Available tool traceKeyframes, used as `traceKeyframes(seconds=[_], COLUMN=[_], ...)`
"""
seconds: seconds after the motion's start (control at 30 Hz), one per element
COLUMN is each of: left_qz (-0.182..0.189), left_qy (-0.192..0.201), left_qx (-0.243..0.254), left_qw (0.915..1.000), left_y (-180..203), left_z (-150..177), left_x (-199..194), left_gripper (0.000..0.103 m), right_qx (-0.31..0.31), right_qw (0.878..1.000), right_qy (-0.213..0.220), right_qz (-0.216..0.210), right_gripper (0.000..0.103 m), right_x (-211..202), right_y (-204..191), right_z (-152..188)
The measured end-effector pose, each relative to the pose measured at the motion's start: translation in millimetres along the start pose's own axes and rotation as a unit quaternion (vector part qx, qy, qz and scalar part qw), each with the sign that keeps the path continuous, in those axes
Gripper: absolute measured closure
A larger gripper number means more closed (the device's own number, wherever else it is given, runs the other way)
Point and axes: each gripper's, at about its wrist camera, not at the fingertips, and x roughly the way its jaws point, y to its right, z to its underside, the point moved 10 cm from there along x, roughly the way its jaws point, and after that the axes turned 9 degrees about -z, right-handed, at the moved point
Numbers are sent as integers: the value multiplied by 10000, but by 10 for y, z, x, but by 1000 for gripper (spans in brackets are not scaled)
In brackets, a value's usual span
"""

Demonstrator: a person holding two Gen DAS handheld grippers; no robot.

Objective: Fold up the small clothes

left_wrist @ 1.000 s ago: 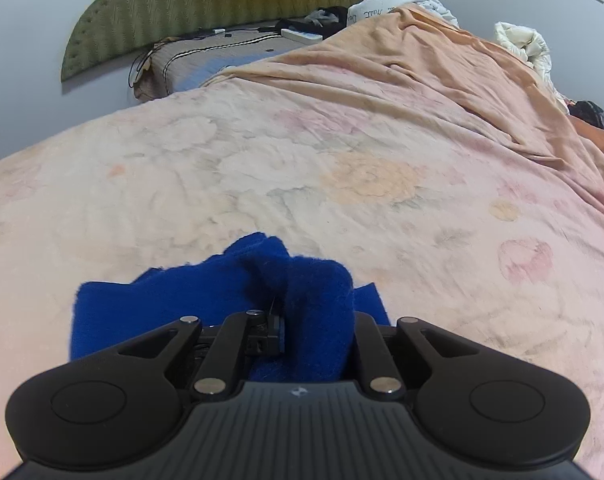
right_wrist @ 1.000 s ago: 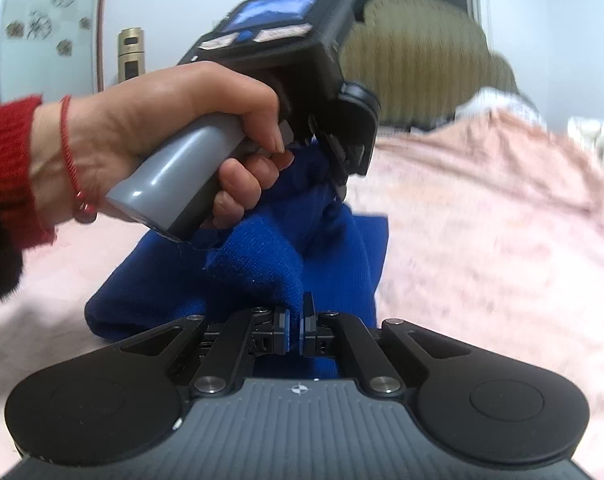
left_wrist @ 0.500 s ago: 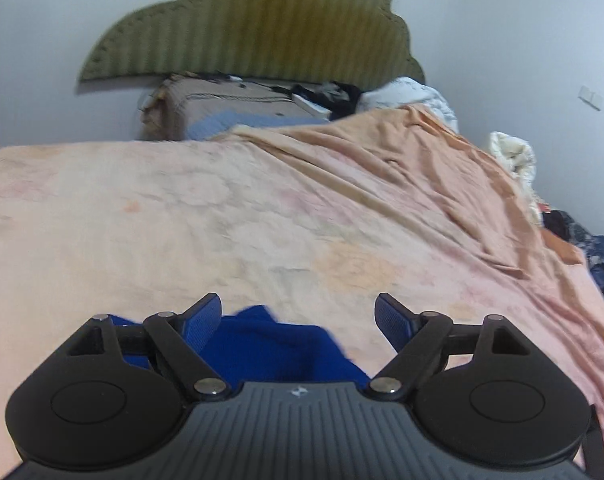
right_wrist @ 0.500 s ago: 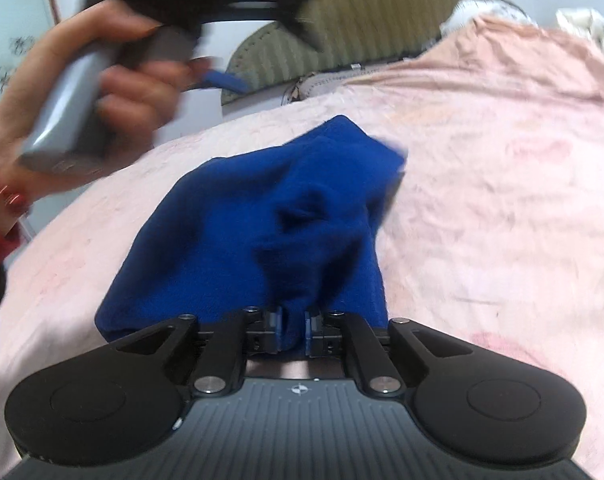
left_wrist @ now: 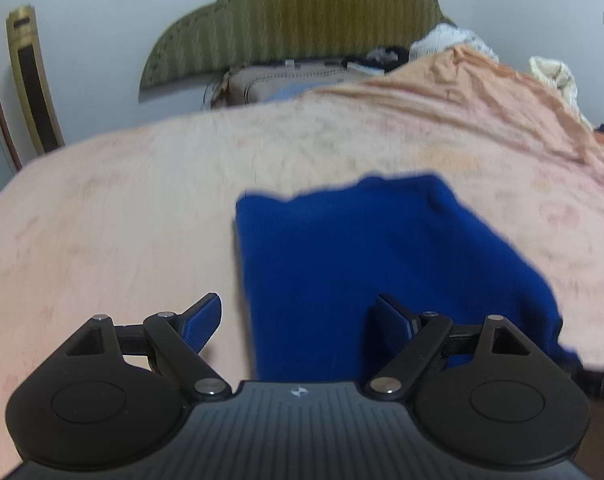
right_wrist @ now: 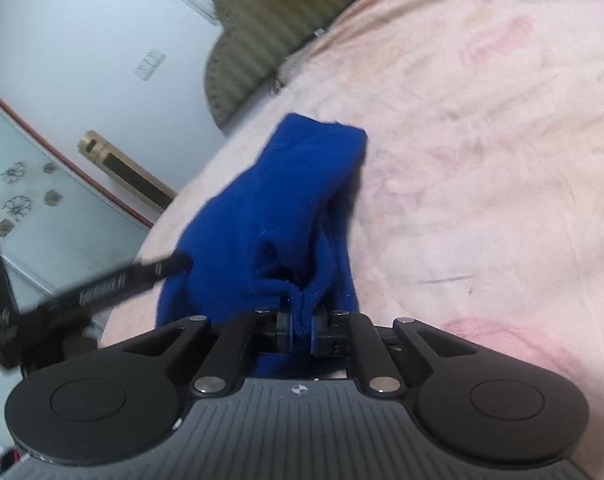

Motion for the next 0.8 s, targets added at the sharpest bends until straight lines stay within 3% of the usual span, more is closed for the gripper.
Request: traceKeyframes(seconds=[0.1,0.2,0.3,0.37,0.5,0.6,0.67,0.7,0.8], left_qz=[-97,-114,-151,-99,-64,-9,167,299,926], left_qy=[-5,33,70,35,-32,19,53,30,-259], left_qx=[-32,-119,-194,-220,-250,-251,-313,-366,-751], left_qw=[9999,9999,9997,9997,9997,9997,9994,9989,9925], left_y=[-80,-121,-132,-106,-89,-108,-141,-163,-223], left_z=[97,114,161,200,283,324,340,351,425], left_x=[-33,-102,-155,-159,-172,-213,-235,-231,-163], left_gripper=[19,19,19,19,19,19,18,16,15], right_qx=[78,-100,-951,-1355,-1484,-1250,-1189,-1227,-1180], right_qw=[9999,9999,9934,9872,9804,9869,9891,9892,9905], right_qy=[-64,14,247,197,-123,-56,-85,-90,-248], right_qz=[-66,12,589,820,1290,1021,859,793,668], right_gripper=[91,84,55,53,58,55,44,38,37], right_x=[-6,-115,-211,-173,9,-56,-52,-24,107], right_y=[63,1,-163,-222,-41,-33,-58,-66,-1], right_z=[13,-49,-147,-162,-90,-91,-124,-153,-225])
